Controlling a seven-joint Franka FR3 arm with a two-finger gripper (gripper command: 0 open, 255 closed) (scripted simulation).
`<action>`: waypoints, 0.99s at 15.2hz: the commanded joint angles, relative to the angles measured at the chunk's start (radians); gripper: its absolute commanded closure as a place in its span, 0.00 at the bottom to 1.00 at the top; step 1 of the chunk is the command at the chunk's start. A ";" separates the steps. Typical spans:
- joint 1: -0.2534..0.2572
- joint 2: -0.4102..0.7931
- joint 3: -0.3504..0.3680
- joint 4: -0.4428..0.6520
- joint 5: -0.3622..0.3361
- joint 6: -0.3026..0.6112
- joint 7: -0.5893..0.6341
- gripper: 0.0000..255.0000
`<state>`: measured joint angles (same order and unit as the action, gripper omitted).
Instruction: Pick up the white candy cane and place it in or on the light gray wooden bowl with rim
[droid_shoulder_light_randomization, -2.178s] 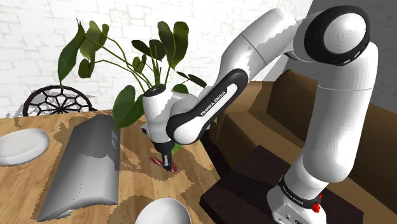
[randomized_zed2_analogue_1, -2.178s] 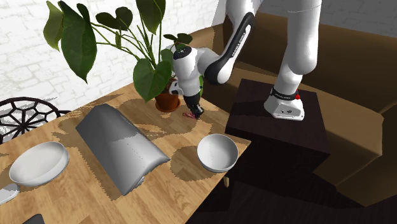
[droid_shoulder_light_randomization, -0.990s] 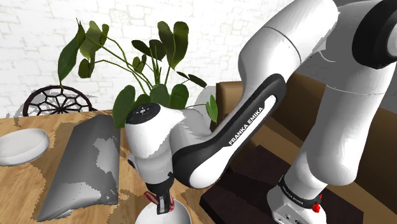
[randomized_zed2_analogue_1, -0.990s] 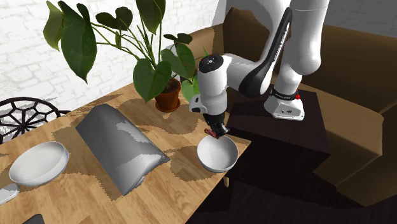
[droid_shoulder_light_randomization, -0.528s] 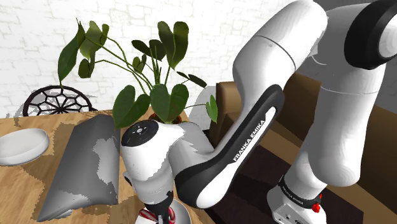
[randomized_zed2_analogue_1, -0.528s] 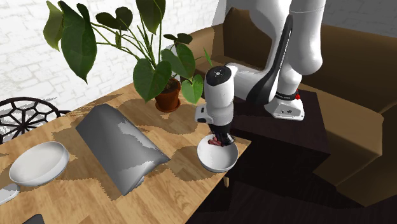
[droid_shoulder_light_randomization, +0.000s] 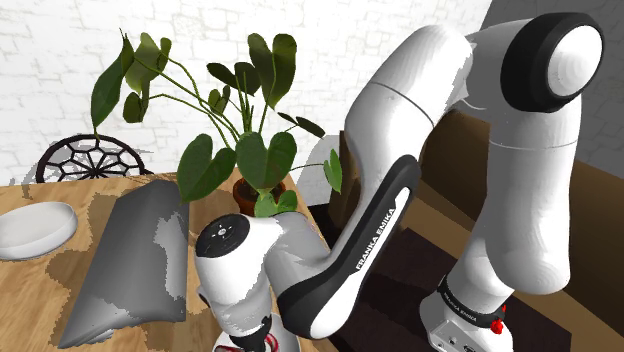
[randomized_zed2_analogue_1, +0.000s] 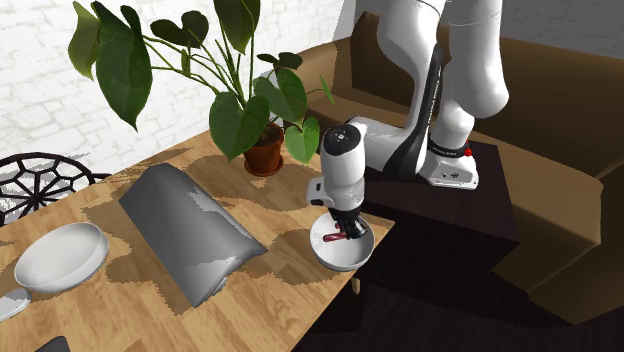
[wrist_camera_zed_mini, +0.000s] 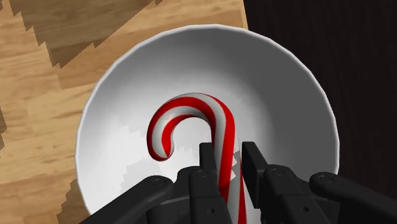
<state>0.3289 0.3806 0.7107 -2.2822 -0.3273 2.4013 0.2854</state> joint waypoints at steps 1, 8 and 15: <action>0.015 0.027 -0.019 0.003 -0.026 0.019 0.018 1.00; 0.023 0.040 -0.028 0.004 -0.038 0.028 0.026 1.00; 0.023 0.040 -0.028 0.004 -0.038 0.028 0.026 0.00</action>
<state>0.3517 0.4202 0.6822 -2.2777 -0.3657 2.4291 0.3110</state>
